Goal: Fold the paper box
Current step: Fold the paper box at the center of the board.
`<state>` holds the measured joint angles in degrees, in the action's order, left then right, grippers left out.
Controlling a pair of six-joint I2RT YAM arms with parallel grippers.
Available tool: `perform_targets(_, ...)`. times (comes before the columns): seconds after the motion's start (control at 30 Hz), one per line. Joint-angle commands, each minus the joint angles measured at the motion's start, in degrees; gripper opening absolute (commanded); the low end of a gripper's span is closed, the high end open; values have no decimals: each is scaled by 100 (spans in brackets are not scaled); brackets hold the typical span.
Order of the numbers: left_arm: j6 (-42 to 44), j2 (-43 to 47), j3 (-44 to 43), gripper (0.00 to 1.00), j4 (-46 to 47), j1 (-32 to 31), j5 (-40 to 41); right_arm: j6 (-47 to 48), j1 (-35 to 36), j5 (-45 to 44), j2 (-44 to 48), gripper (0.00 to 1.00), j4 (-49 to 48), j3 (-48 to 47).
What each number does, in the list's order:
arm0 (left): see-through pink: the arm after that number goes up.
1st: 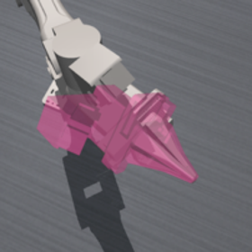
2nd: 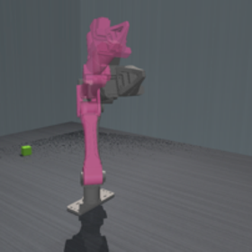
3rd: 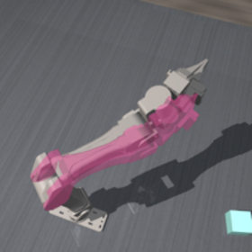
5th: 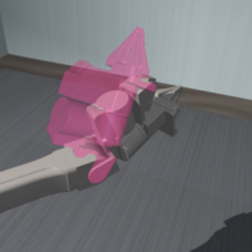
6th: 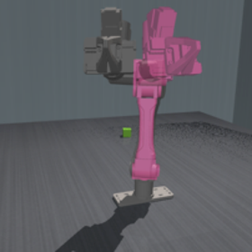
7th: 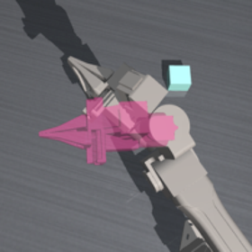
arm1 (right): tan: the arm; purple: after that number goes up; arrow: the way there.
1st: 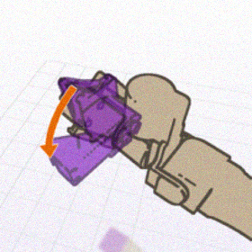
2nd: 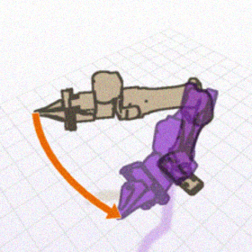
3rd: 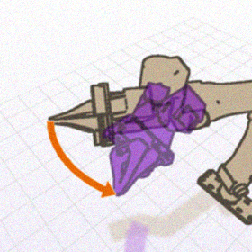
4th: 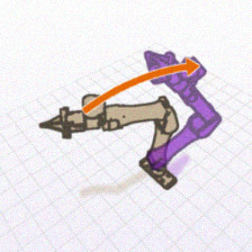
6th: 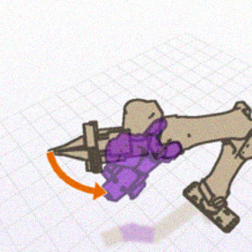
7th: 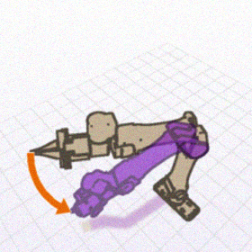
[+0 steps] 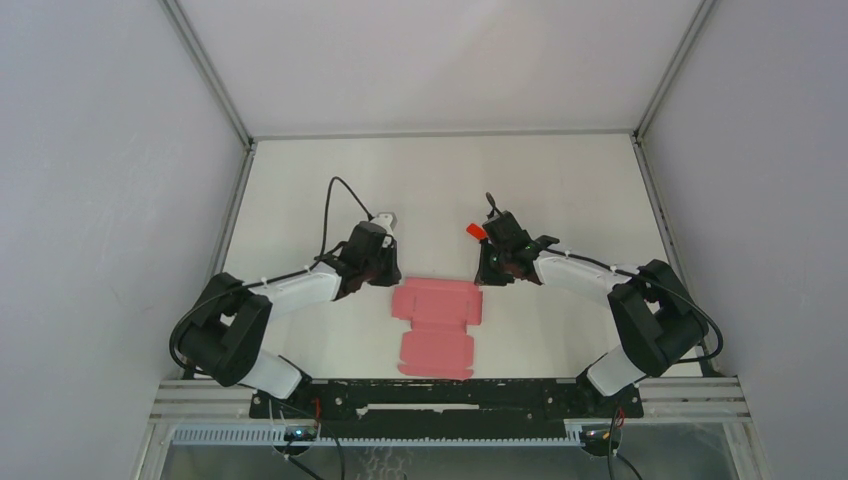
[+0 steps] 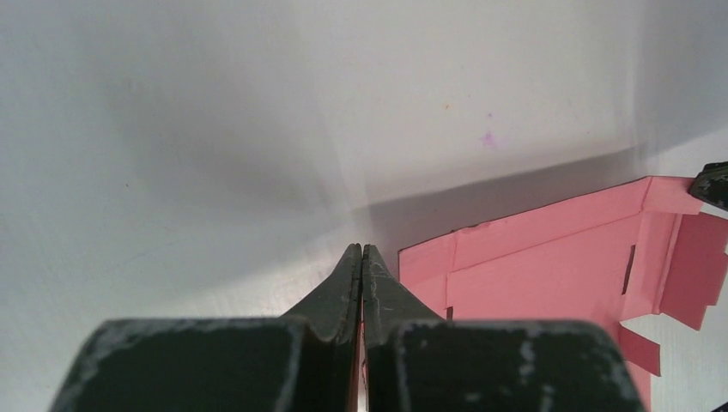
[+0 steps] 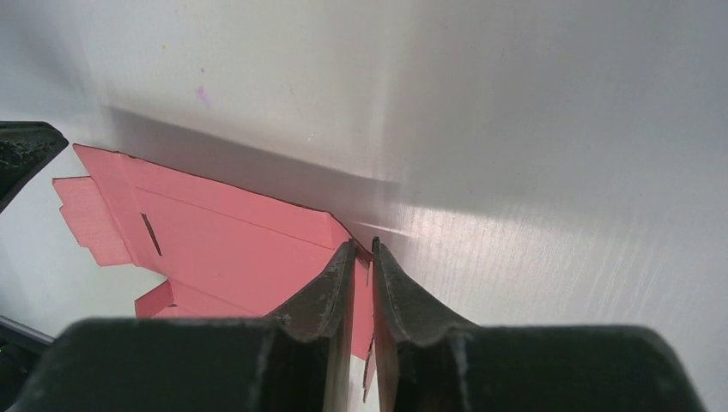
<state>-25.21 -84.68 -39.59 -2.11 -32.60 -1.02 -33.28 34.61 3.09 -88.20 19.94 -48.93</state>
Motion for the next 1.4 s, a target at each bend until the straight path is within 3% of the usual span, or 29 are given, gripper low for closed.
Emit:
perform_targets(0.0,153,32,15,3,-85,24,4,12,26,25,42,21,-169,-91)
perform_targets(1.37,30,-265,-1160,3,-657,-654,-72,-48,133,122,-218,21,-165,-314)
